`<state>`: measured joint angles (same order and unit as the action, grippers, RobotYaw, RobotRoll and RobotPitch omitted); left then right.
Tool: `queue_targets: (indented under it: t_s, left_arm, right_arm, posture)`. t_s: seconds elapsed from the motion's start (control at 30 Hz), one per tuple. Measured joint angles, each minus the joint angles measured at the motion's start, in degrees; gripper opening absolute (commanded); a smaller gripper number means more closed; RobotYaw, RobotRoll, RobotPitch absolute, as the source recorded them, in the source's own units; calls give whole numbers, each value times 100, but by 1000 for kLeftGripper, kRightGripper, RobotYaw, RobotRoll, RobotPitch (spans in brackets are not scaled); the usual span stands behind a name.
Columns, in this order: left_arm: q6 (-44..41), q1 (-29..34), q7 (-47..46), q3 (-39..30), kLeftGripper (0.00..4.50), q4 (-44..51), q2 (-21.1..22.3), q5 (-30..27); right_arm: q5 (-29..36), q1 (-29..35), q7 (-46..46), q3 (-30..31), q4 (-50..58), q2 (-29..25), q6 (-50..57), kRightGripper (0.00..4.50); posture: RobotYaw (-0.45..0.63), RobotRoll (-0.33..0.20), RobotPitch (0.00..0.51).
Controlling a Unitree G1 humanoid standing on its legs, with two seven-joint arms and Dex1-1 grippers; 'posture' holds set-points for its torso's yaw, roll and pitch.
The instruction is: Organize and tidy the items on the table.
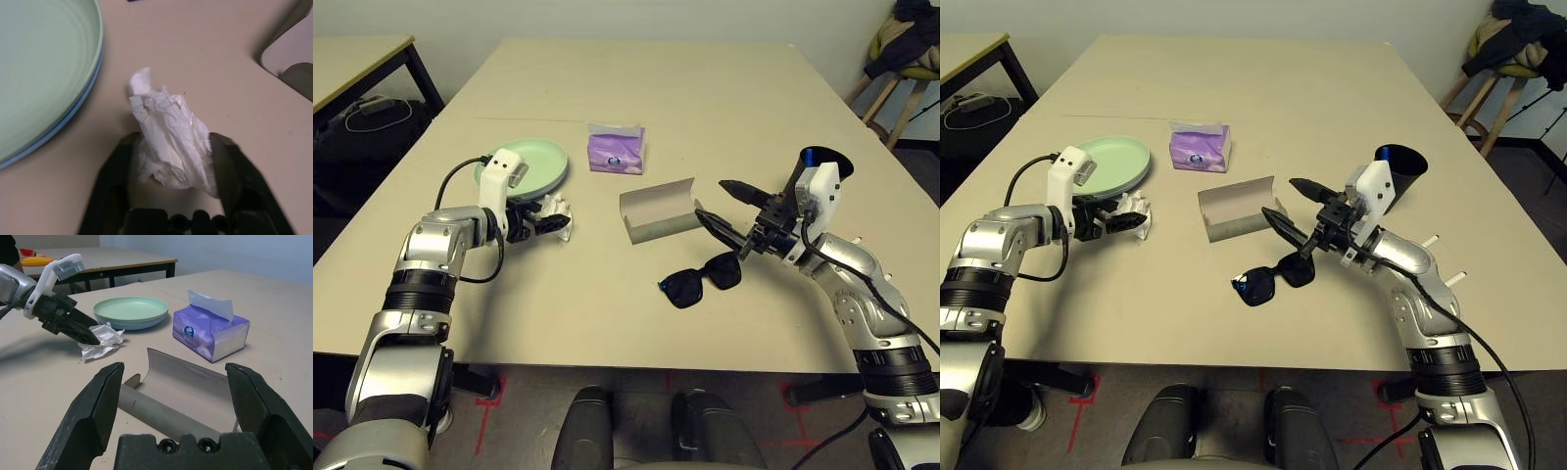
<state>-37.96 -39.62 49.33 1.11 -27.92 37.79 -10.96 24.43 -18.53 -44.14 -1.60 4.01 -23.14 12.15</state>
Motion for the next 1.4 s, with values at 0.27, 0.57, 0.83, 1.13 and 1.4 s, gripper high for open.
queue_targets:
  t_s: [0.27,0.57,0.83,1.13,1.4]
  left_arm:
    - [0,4,0,-5,31,29,0,18]
    - [-394,-27,-1,-141,31,430,60,-83]
    - [-538,-997,-471,-778,31,87,-106,-368]
    - [1062,-2006,-2096,-1402,31,-2014,-642,-256]
    - [2128,-2310,-2746,-1411,31,-3220,-792,-90]
  right_arm:
    - [0,1,2,0,0,-27,4,4500]
    - [-1,9,-8,1,0,-71,19,4500]
    - [-12,-2,-95,10,-1,-71,17,4500]
    - [-24,-67,-75,16,-3,-32,12,4500]
    - [-39,-172,53,41,50,155,22,4500]
  posture:
    - [207,0,74]
    - [214,0,70]
    - [220,0,63]
    - [204,0,56]
    - [201,0,57]
